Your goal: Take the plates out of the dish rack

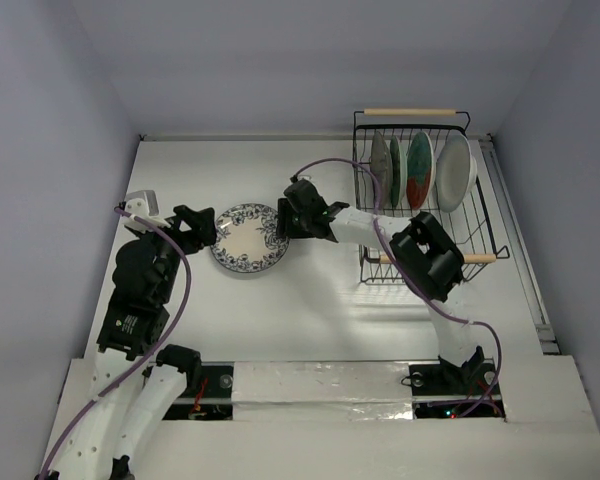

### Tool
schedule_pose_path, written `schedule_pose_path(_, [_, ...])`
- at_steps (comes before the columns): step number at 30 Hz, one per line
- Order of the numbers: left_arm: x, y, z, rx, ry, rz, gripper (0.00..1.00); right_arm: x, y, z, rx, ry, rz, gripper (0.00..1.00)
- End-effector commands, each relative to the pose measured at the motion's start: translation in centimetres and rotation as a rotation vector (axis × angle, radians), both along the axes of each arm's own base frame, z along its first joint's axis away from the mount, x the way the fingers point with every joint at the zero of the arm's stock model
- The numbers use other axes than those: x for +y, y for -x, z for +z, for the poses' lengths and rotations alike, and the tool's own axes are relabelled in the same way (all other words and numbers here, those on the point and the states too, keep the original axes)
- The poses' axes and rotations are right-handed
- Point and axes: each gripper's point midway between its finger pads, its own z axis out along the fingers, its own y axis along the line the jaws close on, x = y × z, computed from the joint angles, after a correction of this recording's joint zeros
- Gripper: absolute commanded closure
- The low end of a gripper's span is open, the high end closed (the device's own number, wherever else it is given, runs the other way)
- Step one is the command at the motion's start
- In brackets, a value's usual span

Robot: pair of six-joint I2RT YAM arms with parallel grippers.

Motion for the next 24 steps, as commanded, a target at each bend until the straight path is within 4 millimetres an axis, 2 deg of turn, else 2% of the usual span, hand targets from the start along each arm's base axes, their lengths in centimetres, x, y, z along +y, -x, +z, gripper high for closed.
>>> schedule_pose_path(1, [-0.3, -0.4, 0.8, -0.038, 0.016, -0.013, 0.26, 0.3, -1.0, 2.5, -0.072, 0.003, -0.007, 0.40])
schedule_pose_path(3, [-0.3, -0.3, 0.9, -0.042, 0.017, -0.012, 0.26, 0.1, -1.1, 3.4, -0.091, 0.005, -0.002, 0.36])
schedule_pose_path(4, [-0.3, -0.3, 0.9, -0.042, 0.017, -0.010, 0.26, 0.1, -1.3, 5.1, -0.119, -0.008, -0.002, 0.31])
schedule_pose_path(7, [-0.1, -0.2, 0.9, -0.044, 0.014, -0.006, 0.26, 0.0, -1.4, 9.6, -0.198, -0.030, 0.025, 0.28])
schedule_pose_path(8, [-0.1, -0.3, 0.9, -0.044, 0.014, -0.004, 0.26, -0.5, -1.4, 13.1, -0.256, -0.055, 0.023, 0.28])
schedule_pose_path(11, [-0.1, -0.3, 1.0, -0.046, 0.015, -0.003, 0.26, -2.5, -1.7, 18.6, -0.377, -0.028, -0.011, 0.28])
schedule_pose_path(12, [-0.1, -0.3, 1.0, -0.046, 0.013, -0.003, 0.26, -3.7, -1.3, 21.9, -0.440, -0.030, -0.021, 0.28])
schedule_pose_path(14, [-0.1, -0.2, 1.0, -0.047, 0.014, -0.001, 0.26, -5.8, -1.2, 25.1, -0.514, -0.011, -0.082, 0.37])
schedule_pose_path(15, [0.0, -0.2, 1.0, -0.046, 0.012, -0.001, 0.26, -7.5, -0.8, 27.8, -0.563, -0.014, -0.106, 0.43])
schedule_pose_path(16, [0.0, -0.2, 1.0, -0.047, 0.014, -0.001, 0.26, -8.3, -0.5, 28.8, -0.581, -0.011, -0.120, 0.66])
schedule_pose_path(17, [-0.1, -0.2, 1.0, -0.046, 0.013, -0.001, 0.26, -10.7, -1.3, 29.9, -0.599, 0.004, -0.178, 0.80])
schedule_pose_path(18, [-0.1, -0.2, 1.0, -0.047, 0.014, -0.003, 0.26, -12.5, -0.9, 31.5, -0.617, 0.002, -0.203, 0.92])
schedule_pose_path(19, [-0.1, -0.2, 1.0, -0.047, 0.014, -0.003, 0.26, -13.9, -1.1, 32.0, -0.623, 0.007, -0.229, 1.00])
schedule_pose_path(20, [-0.1, -0.2, 0.9, -0.046, 0.013, -0.003, 0.27, -16.5, -1.9, 32.3, -0.626, 0.026, -0.279, 1.00])
schedule_pose_path(21, [-0.1, -0.2, 0.9, -0.046, 0.013, -0.004, 0.28, -18.1, -2.1, 32.4, -0.624, 0.044, -0.303, 1.00])
schedule_pose_path(22, [-0.1, -0.2, 0.9, -0.044, 0.013, -0.004, 0.29, -21.1, -2.6, 33.2, -0.634, 0.054, -0.363, 1.00])
schedule_pose_path(23, [-0.1, -0.2, 0.9, -0.046, 0.013, -0.004, 0.29, -21.4, -2.3, 33.3, -0.633, 0.060, -0.366, 1.00])
schedule_pose_path(24, [-0.2, -0.2, 1.0, -0.047, 0.014, -0.007, 0.30, -24.1, -3.0, 33.2, -0.628, 0.093, -0.427, 1.00])
